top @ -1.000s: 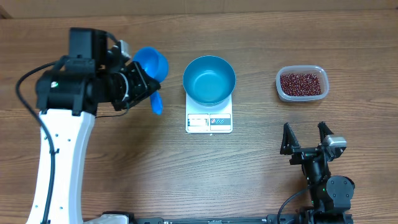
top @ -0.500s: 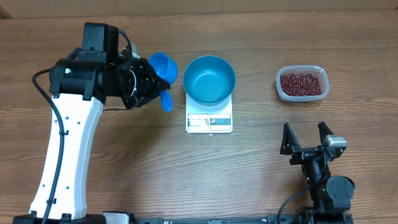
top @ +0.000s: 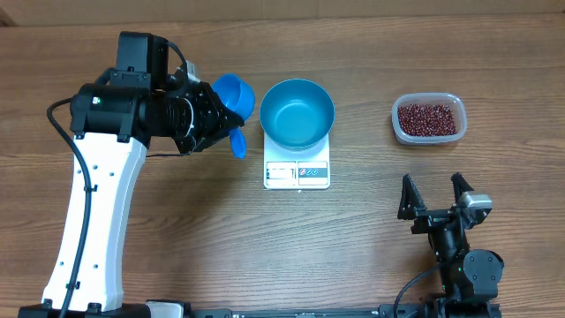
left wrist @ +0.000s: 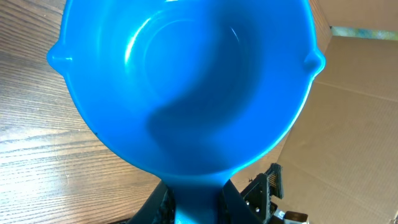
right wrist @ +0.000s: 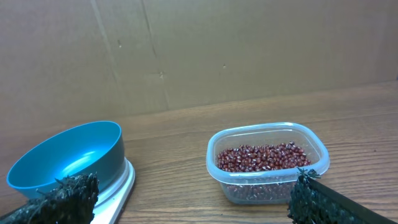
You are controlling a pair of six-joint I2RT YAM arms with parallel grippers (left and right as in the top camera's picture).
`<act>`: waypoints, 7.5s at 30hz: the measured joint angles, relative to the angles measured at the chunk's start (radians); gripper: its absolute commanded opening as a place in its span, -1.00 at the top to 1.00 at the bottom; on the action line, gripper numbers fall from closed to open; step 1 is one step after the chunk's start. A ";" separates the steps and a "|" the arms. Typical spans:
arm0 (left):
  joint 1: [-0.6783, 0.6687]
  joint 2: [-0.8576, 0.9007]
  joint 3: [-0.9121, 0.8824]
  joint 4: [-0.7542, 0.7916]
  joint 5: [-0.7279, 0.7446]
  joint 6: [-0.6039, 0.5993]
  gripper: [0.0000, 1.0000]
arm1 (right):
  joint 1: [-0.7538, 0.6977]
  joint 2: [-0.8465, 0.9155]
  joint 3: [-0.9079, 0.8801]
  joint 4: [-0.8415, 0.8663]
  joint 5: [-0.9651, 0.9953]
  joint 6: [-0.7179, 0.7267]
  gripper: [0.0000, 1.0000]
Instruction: Scoop item into bowl and weigh 150g on scale
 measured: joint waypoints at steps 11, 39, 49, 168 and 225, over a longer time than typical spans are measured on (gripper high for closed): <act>-0.005 0.000 0.000 0.000 0.003 0.000 0.91 | 0.000 0.000 0.000 -0.001 0.000 0.000 -1.00; -0.007 0.000 0.000 0.003 0.003 0.000 0.92 | 0.000 0.000 0.000 0.000 0.000 0.000 -1.00; -0.007 0.000 0.000 0.010 0.003 0.000 0.91 | 0.000 0.000 0.000 0.000 0.000 0.000 -1.00; -0.007 0.000 0.000 0.057 0.003 -0.005 0.91 | -0.033 0.000 0.000 -0.001 0.000 0.000 -1.00; -0.056 0.000 -0.004 0.221 0.165 -0.532 0.91 | -0.033 0.974 1.286 -0.697 -0.500 0.194 0.17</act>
